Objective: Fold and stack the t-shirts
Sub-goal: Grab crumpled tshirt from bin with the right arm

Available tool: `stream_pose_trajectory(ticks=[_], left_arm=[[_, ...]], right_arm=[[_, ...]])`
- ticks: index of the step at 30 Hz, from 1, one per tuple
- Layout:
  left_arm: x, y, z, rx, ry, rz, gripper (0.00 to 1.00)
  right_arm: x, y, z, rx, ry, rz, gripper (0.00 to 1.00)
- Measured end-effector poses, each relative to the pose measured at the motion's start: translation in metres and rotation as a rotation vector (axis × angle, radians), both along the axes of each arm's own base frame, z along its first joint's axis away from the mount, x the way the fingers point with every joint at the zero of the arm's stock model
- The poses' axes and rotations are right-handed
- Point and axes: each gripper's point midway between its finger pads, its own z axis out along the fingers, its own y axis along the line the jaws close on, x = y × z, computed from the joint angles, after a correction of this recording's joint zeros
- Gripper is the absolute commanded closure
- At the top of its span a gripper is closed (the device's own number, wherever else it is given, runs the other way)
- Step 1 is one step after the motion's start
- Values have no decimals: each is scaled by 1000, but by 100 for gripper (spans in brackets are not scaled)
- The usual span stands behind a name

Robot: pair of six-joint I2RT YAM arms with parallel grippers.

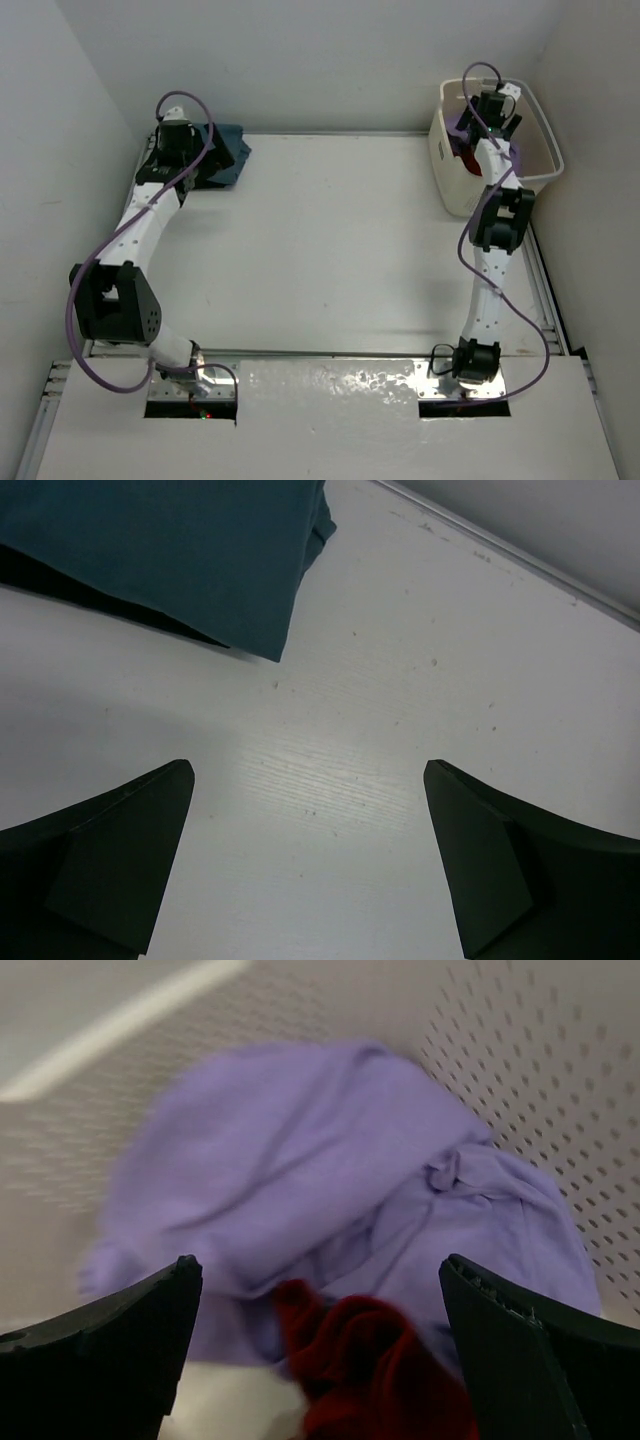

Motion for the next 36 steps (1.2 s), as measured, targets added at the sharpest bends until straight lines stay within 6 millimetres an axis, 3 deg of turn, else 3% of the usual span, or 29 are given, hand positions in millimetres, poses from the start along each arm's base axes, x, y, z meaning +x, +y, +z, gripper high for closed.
stream_pose_trajectory(ticks=[3, 5, 6, 8, 10, 11, 19, 22, 25, 28, 32, 36], left_arm=[[11, -1, -4, -1, 16, -3, 0], [18, -1, -7, -2, 24, -4, 0], [22, -2, -8, -3, 27, -5, 0], [28, -2, -11, -4, 37, -6, 0], [33, -2, -16, -3, 50, -6, 0], [34, -2, -18, -3, 57, -6, 0], [38, -7, -20, -18, 65, -28, 0], [39, -11, -18, -31, 56, -47, 0], [42, -16, -15, -44, 39, -68, 0], [42, -21, -11, -60, 13, -93, 0], [32, -24, -6, -72, -5, -113, 0], [21, -26, 5, -75, -41, -123, 0]], right_arm=[[8, -21, -41, 33, -6, -8, 1], [13, -28, -55, 53, -29, -12, 1], [14, -30, -62, 65, -40, -15, 7], [19, -31, -71, 83, -65, -12, 30], [26, -26, -71, 103, -96, 4, 79], [30, -24, -66, 107, -123, 10, 97], [40, -17, -38, 84, -209, 45, 100], [34, -16, -13, 64, -221, 52, 100], [30, -12, 49, 19, -288, 70, 100], [20, 1, 144, -46, -407, 107, 100], [-14, 34, 279, -119, -598, 194, 100], [-53, 72, 373, -156, -732, 322, 100]])
